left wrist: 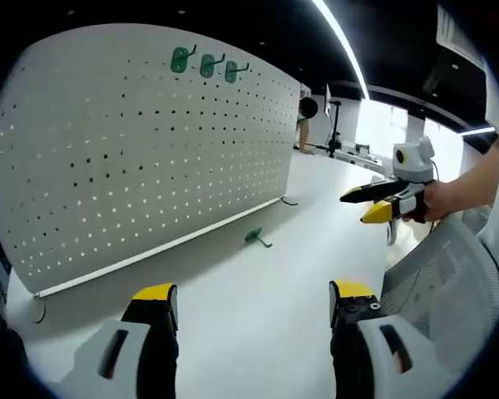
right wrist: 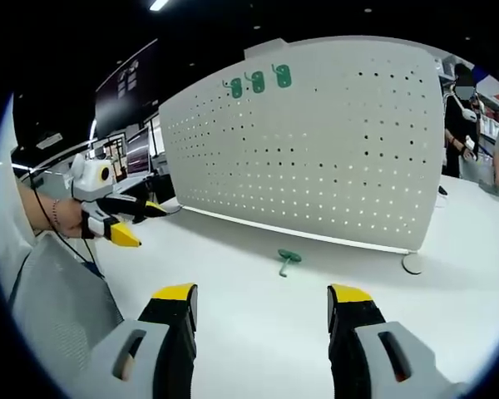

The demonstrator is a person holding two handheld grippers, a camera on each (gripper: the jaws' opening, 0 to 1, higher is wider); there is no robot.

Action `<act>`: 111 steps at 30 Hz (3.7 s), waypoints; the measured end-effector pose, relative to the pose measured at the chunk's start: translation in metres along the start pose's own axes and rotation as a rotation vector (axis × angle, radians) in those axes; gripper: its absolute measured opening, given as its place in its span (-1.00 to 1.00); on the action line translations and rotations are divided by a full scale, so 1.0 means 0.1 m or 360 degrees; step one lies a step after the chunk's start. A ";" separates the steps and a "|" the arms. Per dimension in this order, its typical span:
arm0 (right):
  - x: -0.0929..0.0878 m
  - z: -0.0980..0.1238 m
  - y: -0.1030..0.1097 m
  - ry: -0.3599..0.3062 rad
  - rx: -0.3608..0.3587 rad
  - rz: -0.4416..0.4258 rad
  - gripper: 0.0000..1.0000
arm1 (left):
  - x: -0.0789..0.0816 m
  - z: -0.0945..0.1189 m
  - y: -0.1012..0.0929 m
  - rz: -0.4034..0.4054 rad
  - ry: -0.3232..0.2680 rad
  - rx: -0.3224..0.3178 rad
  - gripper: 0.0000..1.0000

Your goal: Insert the hook assembly into the mounting plate slot until the hook locks in place.

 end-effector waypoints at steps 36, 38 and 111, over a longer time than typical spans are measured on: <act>-0.01 0.01 0.00 -0.0009 -0.0004 -0.0010 0.20 | 0.36 -0.49 0.06 -0.0238 0.0111 -0.0157 0.55; -0.01 0.01 0.00 -0.0008 0.0001 -0.0007 0.20 | 0.35 -0.52 0.06 -0.0276 0.0132 -0.0167 0.54; -0.10 0.00 -0.03 0.0039 -0.0011 -0.0056 0.21 | 0.33 -1.65 -0.29 -0.1004 0.0606 -0.0717 0.50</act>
Point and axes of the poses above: the point that each gripper's makers call its tool centre point, and the gripper's own axes: z roughly backward along the fingers, y roughly to its left, x roughly out of its top, the point moved 3 cm from there along z, roughly backward along the fingers, and after that the axes turned 8 degrees about x, right-handed, at the moved point
